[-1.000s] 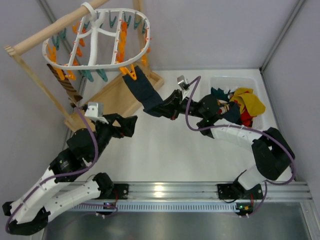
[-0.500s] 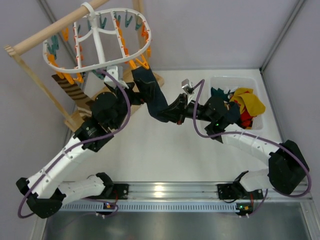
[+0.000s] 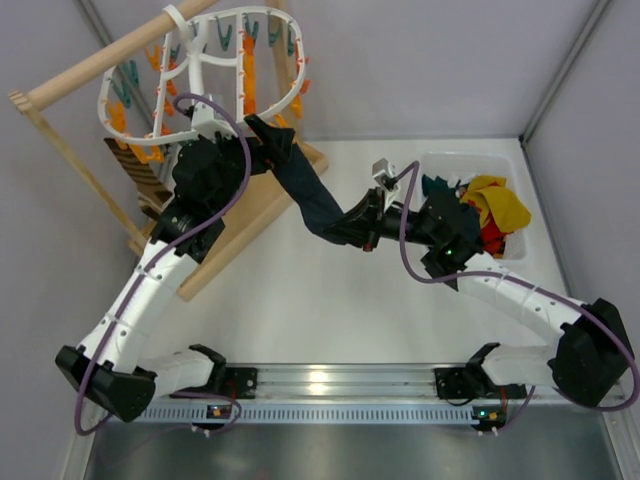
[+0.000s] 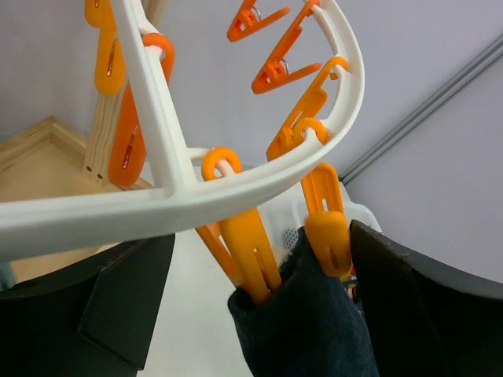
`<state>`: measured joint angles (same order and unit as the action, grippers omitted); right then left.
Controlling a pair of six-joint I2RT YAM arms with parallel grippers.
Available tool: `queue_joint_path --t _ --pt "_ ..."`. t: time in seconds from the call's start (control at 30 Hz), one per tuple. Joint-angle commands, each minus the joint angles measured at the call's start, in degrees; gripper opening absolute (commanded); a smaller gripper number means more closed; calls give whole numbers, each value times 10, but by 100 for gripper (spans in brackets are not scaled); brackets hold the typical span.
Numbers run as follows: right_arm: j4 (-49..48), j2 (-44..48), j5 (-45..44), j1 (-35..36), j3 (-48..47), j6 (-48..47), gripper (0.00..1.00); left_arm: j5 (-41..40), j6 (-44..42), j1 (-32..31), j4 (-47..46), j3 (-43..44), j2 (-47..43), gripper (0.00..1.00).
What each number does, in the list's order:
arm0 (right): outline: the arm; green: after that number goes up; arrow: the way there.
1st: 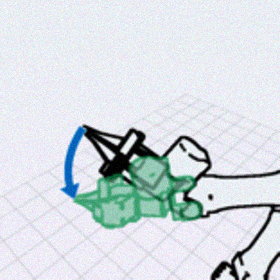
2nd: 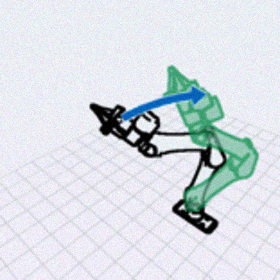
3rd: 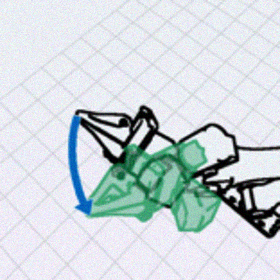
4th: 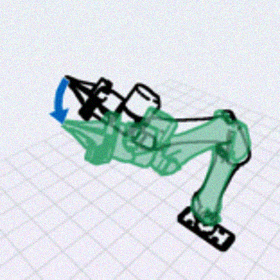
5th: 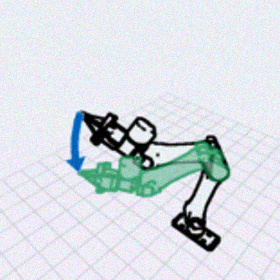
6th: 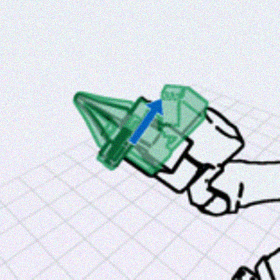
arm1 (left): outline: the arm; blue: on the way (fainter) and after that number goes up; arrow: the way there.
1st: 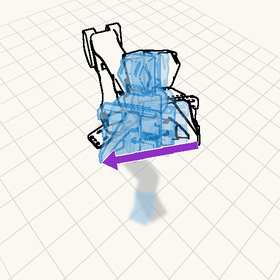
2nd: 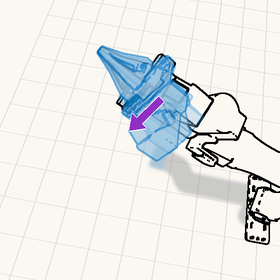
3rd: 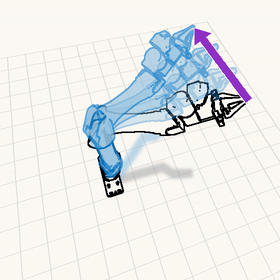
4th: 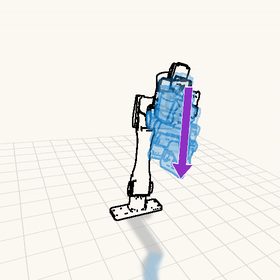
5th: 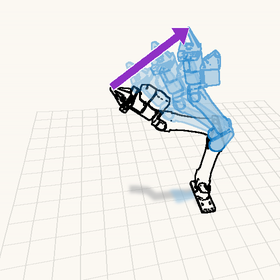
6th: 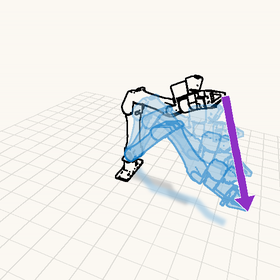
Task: Remove the socks clipped to the hanger
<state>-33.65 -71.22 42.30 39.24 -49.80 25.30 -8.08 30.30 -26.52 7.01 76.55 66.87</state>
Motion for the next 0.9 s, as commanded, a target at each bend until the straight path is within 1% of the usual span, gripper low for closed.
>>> queue_joint_path --t 0.0,0.1,0.23,0.27,0.4,0.43,0.6,0.67,0.73,0.87 --pt "25 26 14 -7 -12 -21 0 59 17 12 -55 15 2 93" --pt "46 31 15 -7 -15 -31 0 67 12 17 -88 5 -6 91" --pt "66 23 23 -8 -30 -32 0 78 1 22 -110 -7 -10 91" --pt "70 20 24 -8 -35 -30 0 98 -2 23 -121 -11 -13 91" --pt "80 -2 26 -13 -61 -14 0 106 -8 23 -134 -37 -33 93" --pt "84 -7 24 -13 -65 -14 0 103 -10 23 -134 -46 -38 93" --pt "91 -15 24 -15 -86 -12 0 28 -23 24 -133 -92 -86 92" --pt "91 -17 27 -15 -91 -10 0 25 -25 27 -133 -94 -89 91" --pt "92 -21 30 -15 -93 -9 0 25 -24 30 -133 -91 -81 87" --pt "89 -23 40 -15 -92 -7 0 28 -16 41 -134 -77 -57 85"
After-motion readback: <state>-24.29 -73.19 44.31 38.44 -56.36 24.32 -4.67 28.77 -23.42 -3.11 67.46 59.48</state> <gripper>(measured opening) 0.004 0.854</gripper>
